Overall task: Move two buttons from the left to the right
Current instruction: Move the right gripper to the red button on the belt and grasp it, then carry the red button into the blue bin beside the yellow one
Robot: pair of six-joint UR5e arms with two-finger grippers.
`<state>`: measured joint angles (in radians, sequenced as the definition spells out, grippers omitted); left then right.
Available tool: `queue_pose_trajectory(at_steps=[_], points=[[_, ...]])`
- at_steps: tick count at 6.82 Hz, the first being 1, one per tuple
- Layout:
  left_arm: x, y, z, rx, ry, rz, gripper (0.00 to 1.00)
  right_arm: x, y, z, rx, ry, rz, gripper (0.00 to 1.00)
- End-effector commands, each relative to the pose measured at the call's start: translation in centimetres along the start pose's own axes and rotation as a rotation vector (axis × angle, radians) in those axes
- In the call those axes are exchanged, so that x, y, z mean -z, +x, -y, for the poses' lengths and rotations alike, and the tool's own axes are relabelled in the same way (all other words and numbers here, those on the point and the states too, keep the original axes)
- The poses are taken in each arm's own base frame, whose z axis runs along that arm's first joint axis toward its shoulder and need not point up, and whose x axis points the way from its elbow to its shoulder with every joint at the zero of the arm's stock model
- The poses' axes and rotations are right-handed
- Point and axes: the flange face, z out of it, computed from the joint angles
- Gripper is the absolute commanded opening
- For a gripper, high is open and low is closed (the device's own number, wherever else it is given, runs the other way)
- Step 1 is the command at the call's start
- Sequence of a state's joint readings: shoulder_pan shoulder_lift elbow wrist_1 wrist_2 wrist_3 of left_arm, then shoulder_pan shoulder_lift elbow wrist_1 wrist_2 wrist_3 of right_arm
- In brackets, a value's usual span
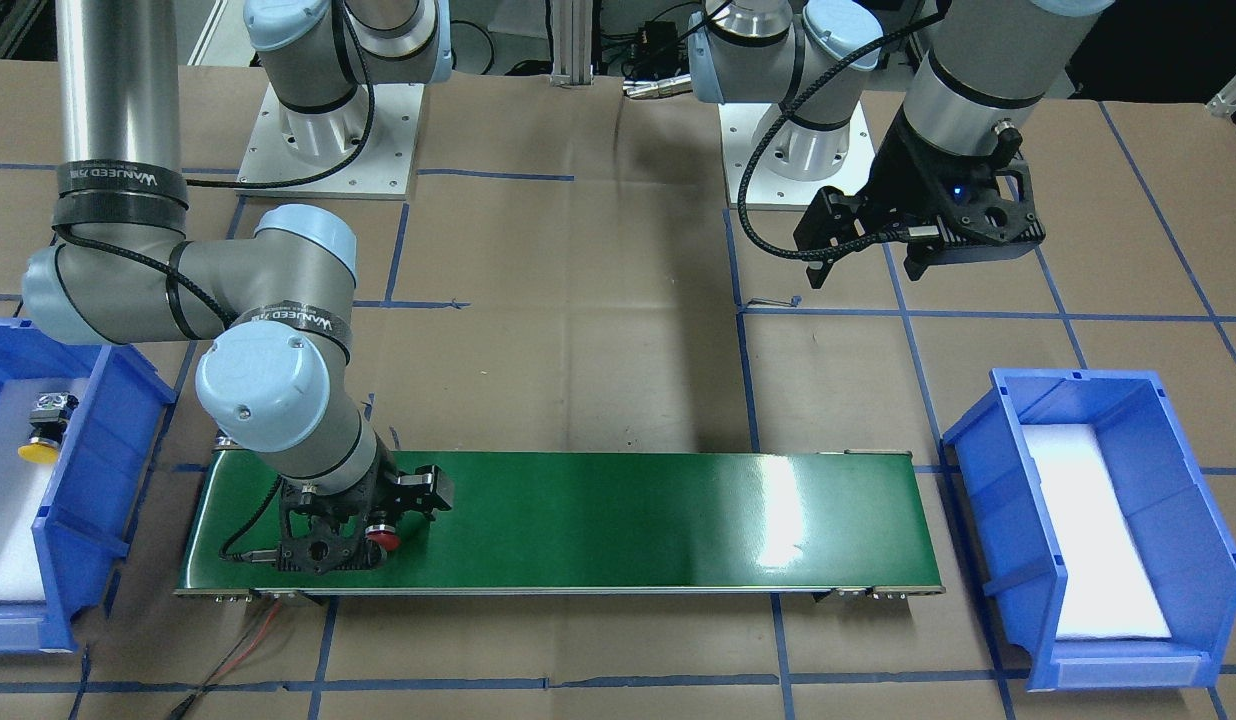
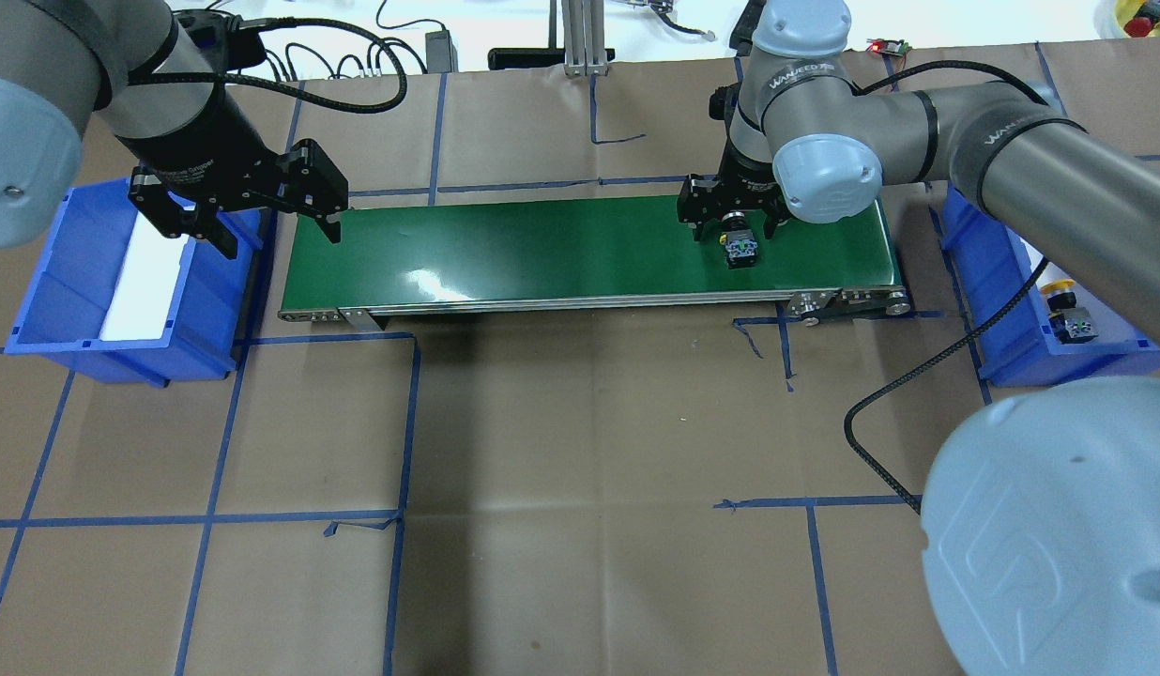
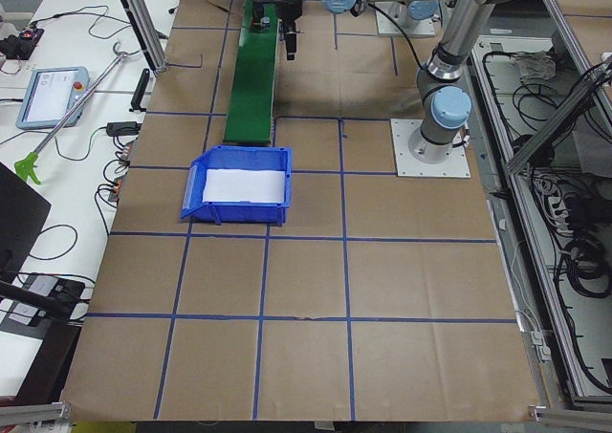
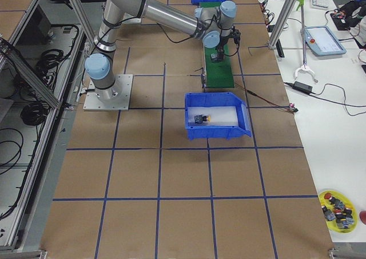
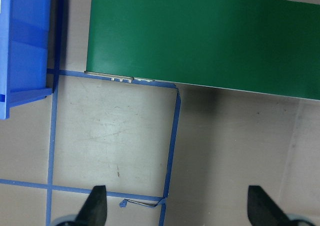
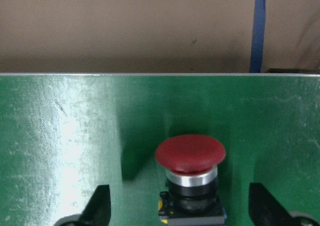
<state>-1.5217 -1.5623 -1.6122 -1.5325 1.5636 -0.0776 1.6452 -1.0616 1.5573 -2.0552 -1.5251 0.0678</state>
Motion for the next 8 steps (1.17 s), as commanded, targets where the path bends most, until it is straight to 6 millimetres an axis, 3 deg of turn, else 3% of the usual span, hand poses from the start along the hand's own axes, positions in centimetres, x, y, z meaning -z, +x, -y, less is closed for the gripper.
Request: queue_pose_trajectory(at_steps=[1, 2, 3, 6, 7, 8], points=[[0.0, 0.0, 0.0, 0.001, 0.001, -0.001, 1.0, -0.4, 1.8, -0.2, -0.022, -0.055, -0.024, 0.25], [0.0, 0.0, 0.0, 0.001, 0.001, -0.001, 1.0, -0.2, 3.2, -0.7, -0.037, -0.127, -0.03, 0.08], [0.1, 0.0, 0.0, 0.001, 0.004, -0.001, 1.0, 2.4, 5.2, -0.9, -0.057, -0.102, -0.068, 0.06], [0.0, 0.0, 0.2, 0.004, 0.001, -0.001, 1.0, 16.5, 13.9, -3.0, -0.071, 0.035, -0.087, 0.05], [0.1, 0.0, 0.2, 0.005, 0.002, -0.001, 1.0, 18.2, 19.1, -2.7, -0.021, 0.013, -0.087, 0.05], [0.1, 0.0, 0.2, 0.005, 0.002, -0.001, 1.0, 18.4, 26.4, -3.0, 0.051, 0.007, -0.086, 0.05]])
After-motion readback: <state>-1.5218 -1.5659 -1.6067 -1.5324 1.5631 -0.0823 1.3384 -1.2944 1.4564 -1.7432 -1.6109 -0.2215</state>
